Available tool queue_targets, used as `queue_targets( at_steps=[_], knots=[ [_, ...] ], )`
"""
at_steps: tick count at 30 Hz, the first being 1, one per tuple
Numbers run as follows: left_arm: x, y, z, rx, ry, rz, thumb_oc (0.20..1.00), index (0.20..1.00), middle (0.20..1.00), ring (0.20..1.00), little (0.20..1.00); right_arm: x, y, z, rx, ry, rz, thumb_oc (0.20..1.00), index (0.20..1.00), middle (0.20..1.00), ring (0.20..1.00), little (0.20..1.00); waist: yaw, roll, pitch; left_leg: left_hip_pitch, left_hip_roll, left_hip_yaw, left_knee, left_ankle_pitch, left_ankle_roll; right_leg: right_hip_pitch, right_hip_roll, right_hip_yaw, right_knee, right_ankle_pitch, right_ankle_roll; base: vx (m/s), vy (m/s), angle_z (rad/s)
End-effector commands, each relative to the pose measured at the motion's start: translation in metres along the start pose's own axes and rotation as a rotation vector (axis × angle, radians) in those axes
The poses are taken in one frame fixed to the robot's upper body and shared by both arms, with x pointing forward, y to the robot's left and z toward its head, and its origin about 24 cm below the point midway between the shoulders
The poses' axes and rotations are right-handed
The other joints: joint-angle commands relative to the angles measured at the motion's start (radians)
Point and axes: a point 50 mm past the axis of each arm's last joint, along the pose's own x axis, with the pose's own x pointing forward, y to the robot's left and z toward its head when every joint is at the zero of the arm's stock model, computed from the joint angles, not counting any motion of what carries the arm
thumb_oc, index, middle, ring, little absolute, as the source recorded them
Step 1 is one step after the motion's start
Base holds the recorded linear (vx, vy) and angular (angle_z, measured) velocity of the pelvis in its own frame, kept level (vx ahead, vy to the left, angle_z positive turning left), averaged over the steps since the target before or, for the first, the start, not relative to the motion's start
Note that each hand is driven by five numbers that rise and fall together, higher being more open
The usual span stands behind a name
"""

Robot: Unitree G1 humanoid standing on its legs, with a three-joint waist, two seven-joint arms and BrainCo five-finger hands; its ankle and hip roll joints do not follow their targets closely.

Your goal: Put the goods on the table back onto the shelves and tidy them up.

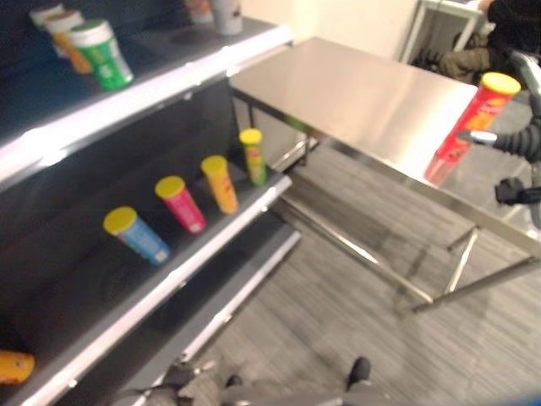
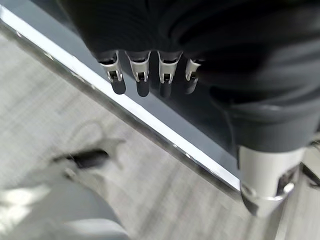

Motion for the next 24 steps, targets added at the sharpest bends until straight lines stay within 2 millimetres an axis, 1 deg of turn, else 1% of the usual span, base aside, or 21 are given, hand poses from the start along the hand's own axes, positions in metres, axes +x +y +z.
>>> queue_targets(
  at_steps=[1, 3, 5, 6, 7, 8, 9, 10, 11, 12, 13, 14, 15, 16, 17, 18, 19, 20, 21, 22, 24],
  knots=[
    [0.004, 0.041, 0.037, 0.117, -0.126, 0.082, 1.0, 1.0, 1.0, 1.0, 1.0, 0.022, -0.017, 0.017, -0.044, -0.077, -0.094, 1.0, 1.0, 1.0, 1.0, 1.0, 0.027, -0.102, -0.029, 0.036, 0.016, -0.026, -0.003, -0.087, -0.019, -0.034, -0.042, -0.004, 0.082, -0.078, 0.04, 0.17, -0.37, 0.2],
    [0.005, 0.039, 0.04, 0.102, -0.133, 0.082, 1.0, 1.0, 1.0, 1.0, 1.0, 0.022, -0.019, 0.005, -0.068, -0.026, -0.112, 1.0, 1.0, 1.0, 1.0, 1.0, 0.024, -0.087, -0.035, 0.032, 0.057, -0.035, 0.016, -0.043, -0.036, -0.03, 0.004, -0.008, 0.091, -0.121, 0.01, 0.13, -0.272, 0.13],
    [0.004, 0.039, 0.036, 0.085, -0.122, 0.085, 1.0, 1.0, 1.0, 1.0, 1.0, 0.022, -0.017, -0.004, -0.096, 0.019, -0.108, 1.0, 1.0, 1.0, 1.0, 1.0, 0.03, -0.074, -0.038, 0.016, 0.099, -0.049, 0.065, 0.036, -0.048, -0.014, 0.052, -0.008, 0.085, -0.152, -0.02, 0.11, -0.234, 0.04],
    [0.004, 0.039, 0.036, 0.083, -0.122, 0.085, 1.0, 1.0, 1.0, 1.0, 1.0, 0.023, -0.016, -0.004, -0.095, 0.017, -0.107, 1.0, 1.0, 1.0, 1.0, 1.0, 0.029, -0.072, -0.038, 0.016, 0.101, -0.05, 0.065, 0.036, -0.05, -0.014, 0.055, -0.009, 0.085, -0.152, -0.022, 0.14, -0.324, -0.09],
    [0.002, 0.041, 0.028, 0.08, -0.103, 0.088, 1.0, 1.0, 1.0, 1.0, 1.0, 0.022, -0.015, -0.006, -0.117, 0.029, -0.115, 1.0, 1.0, 1.0, 1.0, 1.0, 0.043, -0.073, -0.03, -0.009, 0.138, -0.075, 0.157, 0.126, -0.043, 0.016, 0.104, 0.009, 0.067, -0.173, -0.051, 0.14, -0.333, -0.15],
    [0.001, 0.041, 0.026, 0.073, -0.094, 0.092, 1.0, 1.0, 1.0, 1.0, 1.0, 0.022, -0.017, -0.004, -0.109, 0.018, -0.136, 1.0, 1.0, 1.0, 1.0, 1.0, 0.053, -0.078, -0.014, -0.039, 0.143, -0.093, 0.228, 0.178, -0.029, 0.029, 0.119, 0.021, 0.06, -0.181, -0.062, 0.17, -0.411, -0.18],
    [0.001, 0.042, 0.024, 0.068, -0.085, 0.096, 1.0, 1.0, 1.0, 1.0, 1.0, 0.022, -0.018, -0.003, -0.102, 0.018, -0.142, 1.0, 1.0, 1.0, 1.0, 1.0, 0.058, -0.086, -0.001, -0.064, 0.142, -0.101, 0.272, 0.192, -0.009, 0.042, 0.125, 0.027, 0.05, -0.186, -0.069, 0.07, -0.196, -0.27],
    [0.001, 0.042, 0.024, 0.069, -0.085, 0.096, 1.0, 1.0, 1.0, 1.0, 1.0, 0.022, -0.018, -0.003, -0.102, 0.019, -0.143, 1.0, 1.0, 1.0, 1.0, 1.0, 0.057, -0.086, 0.0, -0.067, 0.141, -0.103, 0.276, 0.19, -0.009, 0.042, 0.125, 0.026, 0.049, -0.185, -0.069, 0.05, -0.164, -0.26],
    [0.001, 0.042, 0.022, 0.061, -0.079, 0.097, 1.0, 1.0, 1.0, 1.0, 1.0, 0.022, -0.018, -0.002, -0.1, 0.016, -0.153, 1.0, 1.0, 1.0, 1.0, 1.0, 0.065, -0.096, 0.012, -0.087, 0.126, -0.107, 0.314, 0.178, 0.013, 0.051, 0.131, 0.035, 0.043, -0.191, -0.077, 0.08, -0.178, -0.27],
    [-0.001, 0.041, 0.015, 0.062, -0.058, 0.094, 1.0, 1.0, 1.0, 1.0, 1.0, 0.024, -0.016, -0.001, -0.089, 0.015, -0.162, 1.0, 1.0, 1.0, 1.0, 1.0, 0.091, -0.111, 0.029, -0.143, 0.037, -0.148, 0.378, 0.104, 0.042, 0.058, 0.126, 0.056, 0.03, -0.2, -0.078, 0.11, -0.194, -0.19],
    [-0.001, 0.04, 0.013, 0.058, -0.053, 0.087, 1.0, 1.0, 1.0, 1.0, 1.0, 0.026, -0.016, 0.001, -0.088, 0.01, -0.161, 1.0, 1.0, 1.0, 1.0, 1.0, 0.101, -0.117, 0.03, -0.168, -0.026, -0.181, 0.367, 0.035, 0.051, 0.062, 0.123, 0.072, 0.025, -0.201, -0.075, 0.08, -0.105, -0.28],
    [-0.001, 0.04, 0.013, 0.058, -0.053, 0.087, 1.0, 1.0, 1.0, 1.0, 1.0, 0.026, -0.016, 0.001, -0.087, 0.01, -0.161, 1.0, 1.0, 1.0, 1.0, 1.0, 0.1, -0.117, 0.03, -0.172, -0.027, -0.182, 0.374, 0.03, 0.053, 0.062, 0.122, 0.072, 0.025, -0.201, -0.074, 0.16, -0.021, -0.35],
    [-0.001, 0.039, 0.013, 0.049, -0.053, 0.084, 1.0, 1.0, 1.0, 1.0, 1.0, 0.029, -0.02, 0.005, -0.091, -0.007, -0.17, 1.0, 1.0, 1.0, 1.0, 1.0, 0.111, -0.122, 0.028, -0.196, -0.12, -0.199, 0.286, -0.073, 0.052, 0.074, 0.117, 0.091, 0.012, -0.202, -0.063, 0.12, 0.0, -0.41],
    [-0.001, 0.039, 0.013, 0.049, -0.054, 0.084, 1.0, 1.0, 1.0, 1.0, 1.0, 0.029, -0.02, 0.005, -0.092, -0.007, -0.171, 1.0, 1.0, 1.0, 1.0, 1.0, 0.11, -0.126, 0.027, -0.198, -0.125, -0.199, 0.281, -0.066, 0.054, 0.071, 0.112, 0.09, 0.012, -0.2, -0.062, 0.25, 0.03, -0.33],
    [0.0, 0.036, 0.015, 0.048, -0.059, 0.074, 1.0, 1.0, 1.0, 1.0, 1.0, 0.029, -0.02, 0.005, -0.085, -0.011, -0.191, 1.0, 1.0, 1.0, 1.0, 1.0, 0.13, -0.104, 0.023, -0.255, -0.199, -0.189, 0.154, -0.005, 0.061, 0.087, 0.13, 0.093, 0.005, -0.209, -0.057, 0.2, 0.048, -0.24],
    [0.0, 0.034, 0.012, 0.054, -0.05, 0.067, 1.0, 1.0, 1.0, 1.0, 1.0, 0.03, -0.019, 0.004, -0.09, -0.009, -0.2, 1.0, 1.0, 1.0, 1.0, 1.0, 0.147, -0.094, 0.023, -0.28, -0.242, -0.194, 0.086, 0.021, 0.068, 0.101, 0.147, 0.102, 0.003, -0.222, -0.059, 0.27, 0.051, -0.18],
    [0.0, 0.033, 0.01, 0.06, -0.04, 0.062, 1.0, 1.0, 1.0, 1.0, 1.0, 0.031, -0.019, 0.005, -0.097, -0.01, -0.21, 1.0, 1.0, 1.0, 1.0, 1.0, 0.153, -0.088, 0.019, -0.308, -0.27, -0.187, 0.052, 0.046, 0.067, 0.111, 0.157, 0.104, 0.002, -0.229, -0.058, 0.21, 0.033, -0.21],
    [-0.001, 0.033, 0.007, 0.065, -0.03, 0.06, 1.0, 1.0, 1.0, 1.0, 1.0, 0.032, -0.018, 0.005, -0.114, -0.01, -0.217, 1.0, 1.0, 1.0, 1.0, 1.0, 0.16, -0.084, 0.015, -0.323, -0.282, -0.172, 0.043, 0.063, 0.064, 0.124, 0.163, 0.108, 0.002, -0.239, -0.059, 0.21, 0.086, -0.31],
    [-0.002, 0.032, 0.004, 0.06, -0.021, 0.055, 1.0, 1.0, 1.0, 1.0, 1.0, 0.035, -0.015, 0.011, -0.112, -0.031, -0.212, 1.0, 1.0, 1.0, 1.0, 1.0, 0.164, -0.073, 0.0, -0.292, -0.27, -0.154, 0.009, 0.063, 0.068, 0.129, 0.168, 0.113, 0.011, -0.249, -0.058, 0.26, 0.133, -0.39],
    [-0.002, 0.031, 0.003, 0.06, -0.015, 0.057, 1.0, 1.0, 1.0, 1.0, 1.0, 0.036, -0.011, 0.012, -0.113, -0.035, -0.211, 1.0, 1.0, 1.0, 1.0, 1.0, 0.167, -0.067, -0.006, -0.274, -0.269, -0.16, 0.011, 0.075, 0.079, 0.139, 0.17, 0.122, 0.019, -0.264, -0.058, 0.3, 0.171, -0.81],
    [-0.002, 0.032, 0.002, 0.057, -0.008, 0.062, 1.0, 1.0, 1.0, 1.0, 1.0, 0.034, -0.007, 0.012, -0.109, -0.03, -0.201, 1.0, 1.0, 1.0, 1.0, 1.0, 0.165, -0.076, -0.024, -0.244, -0.272, -0.179, 0.008, 0.079, 0.085, 0.155, 0.146, 0.12, 0.045, -0.276, -0.048, 0.31, 0.142, -0.93]
  ],
)
